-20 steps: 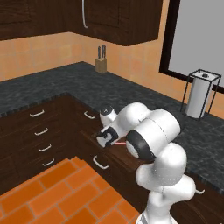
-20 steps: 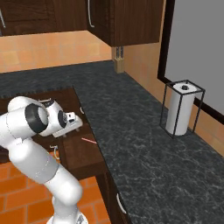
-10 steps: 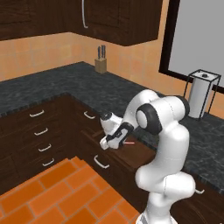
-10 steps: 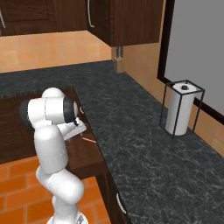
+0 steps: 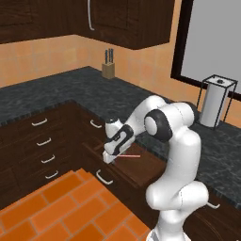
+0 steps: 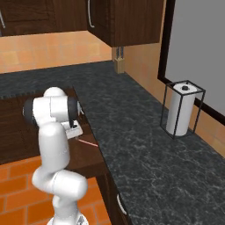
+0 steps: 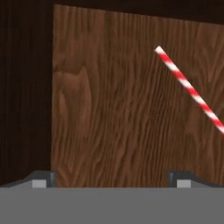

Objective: Take a straw from the drawer in front and place it inside the glass cup on the dining counter.

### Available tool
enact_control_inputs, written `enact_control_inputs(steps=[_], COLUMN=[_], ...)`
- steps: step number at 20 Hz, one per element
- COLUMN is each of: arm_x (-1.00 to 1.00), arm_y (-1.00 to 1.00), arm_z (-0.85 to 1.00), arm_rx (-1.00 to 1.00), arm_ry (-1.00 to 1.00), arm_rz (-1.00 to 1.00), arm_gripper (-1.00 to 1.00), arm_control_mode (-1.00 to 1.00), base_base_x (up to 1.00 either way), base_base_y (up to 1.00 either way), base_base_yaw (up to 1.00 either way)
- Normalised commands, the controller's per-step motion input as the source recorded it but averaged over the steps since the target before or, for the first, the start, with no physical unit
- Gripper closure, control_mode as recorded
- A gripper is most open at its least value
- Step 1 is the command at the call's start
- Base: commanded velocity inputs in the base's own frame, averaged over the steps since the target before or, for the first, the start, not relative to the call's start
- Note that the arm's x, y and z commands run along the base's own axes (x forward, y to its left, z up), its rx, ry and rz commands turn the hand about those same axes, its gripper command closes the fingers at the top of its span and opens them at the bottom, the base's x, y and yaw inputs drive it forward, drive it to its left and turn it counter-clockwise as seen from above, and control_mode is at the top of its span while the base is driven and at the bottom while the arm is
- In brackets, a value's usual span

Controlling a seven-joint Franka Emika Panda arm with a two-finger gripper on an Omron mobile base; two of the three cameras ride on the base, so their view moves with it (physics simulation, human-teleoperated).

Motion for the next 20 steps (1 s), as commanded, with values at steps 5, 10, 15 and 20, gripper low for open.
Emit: enact_control_inputs(steps=[5, 10, 15, 20], arm_x=[-0.73, -0.85, -0.52, 0.24], arm_y=[1.0, 1.0, 0.45, -0.21], arm_z=[-0.25, -0.11, 0.14, 0.22], arm_rx=[0.03, 0.0, -0.04, -0.12], arm_ry=[0.19, 0.09, -0.21, -0.36], arm_rz=[0.0, 0.0, -0.02, -0.09], arm_gripper=[-1.0, -1.0, -1.0, -1.0], arm_control_mode=[-1.0, -1.0, -1.0, -1.0], base_base_x=[0.0, 0.0, 0.0, 0.0], base_base_y=[0.0, 0.0, 0.0, 0.0], base_base_yaw=[0.0, 0.0, 0.0, 0.0])
